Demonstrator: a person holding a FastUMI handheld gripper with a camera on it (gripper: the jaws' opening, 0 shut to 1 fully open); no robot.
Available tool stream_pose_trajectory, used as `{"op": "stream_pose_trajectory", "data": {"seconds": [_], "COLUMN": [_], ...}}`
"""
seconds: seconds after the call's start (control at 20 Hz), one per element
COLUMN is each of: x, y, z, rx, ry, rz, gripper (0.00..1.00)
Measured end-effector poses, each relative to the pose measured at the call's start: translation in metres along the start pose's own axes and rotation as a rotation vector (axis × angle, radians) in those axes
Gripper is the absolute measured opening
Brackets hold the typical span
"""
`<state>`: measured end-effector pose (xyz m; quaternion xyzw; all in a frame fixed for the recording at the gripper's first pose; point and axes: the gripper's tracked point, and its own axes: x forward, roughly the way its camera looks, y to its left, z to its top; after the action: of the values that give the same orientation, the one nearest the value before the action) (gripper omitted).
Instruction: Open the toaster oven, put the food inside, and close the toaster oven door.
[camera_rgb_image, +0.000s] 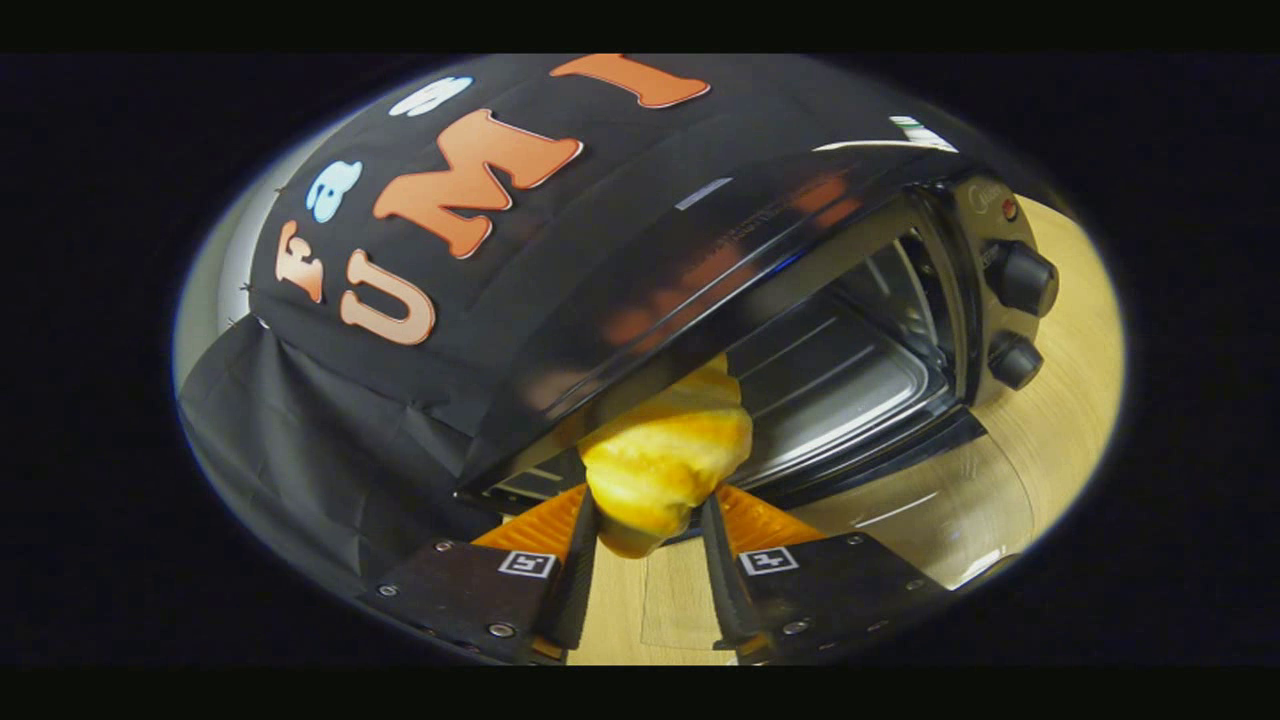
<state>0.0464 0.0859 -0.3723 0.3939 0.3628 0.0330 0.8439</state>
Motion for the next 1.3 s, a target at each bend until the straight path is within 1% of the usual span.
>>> {"op": "stream_pose_trajectory", "data": {"seconds": [0.15,0.35,0.4,0.55,0.6,0.65,0.7,0.8,0.85,0.9,1.0,1.15,1.3], "x": [0.011,0.024,0.025,0.021,0.022,0.018,0.017,0.003,-0.005,-0.015,-0.035,-0.071,-0.102], "y": [-0.003,-0.010,-0.011,-0.005,-0.002,0.000,0.001,0.004,0.009,0.010,0.013,0.004,-0.012], "z": [0.005,0.008,0.006,0.006,0.005,0.005,0.005,0.004,0.004,0.004,0.000,-0.020,-0.038], "rx": [0.032,0.047,0.040,0.007,-0.007,-0.022,-0.037,-0.055,-0.073,-0.094,-0.146,-0.234,-0.255], "ry": [-0.016,-0.028,-0.023,-0.034,-0.035,-0.037,-0.041,-0.042,-0.045,-0.051,-0.049,-0.004,0.022], "rz": [-0.014,-0.058,-0.071,-0.066,-0.063,-0.058,-0.055,-0.048,-0.038,-0.037,-0.032,-0.058,-0.083], "gripper": [0.54,0.60,0.63,0.70,0.75,0.78,0.83,0.88,0.90,0.93,0.96,0.97,0.97]}}
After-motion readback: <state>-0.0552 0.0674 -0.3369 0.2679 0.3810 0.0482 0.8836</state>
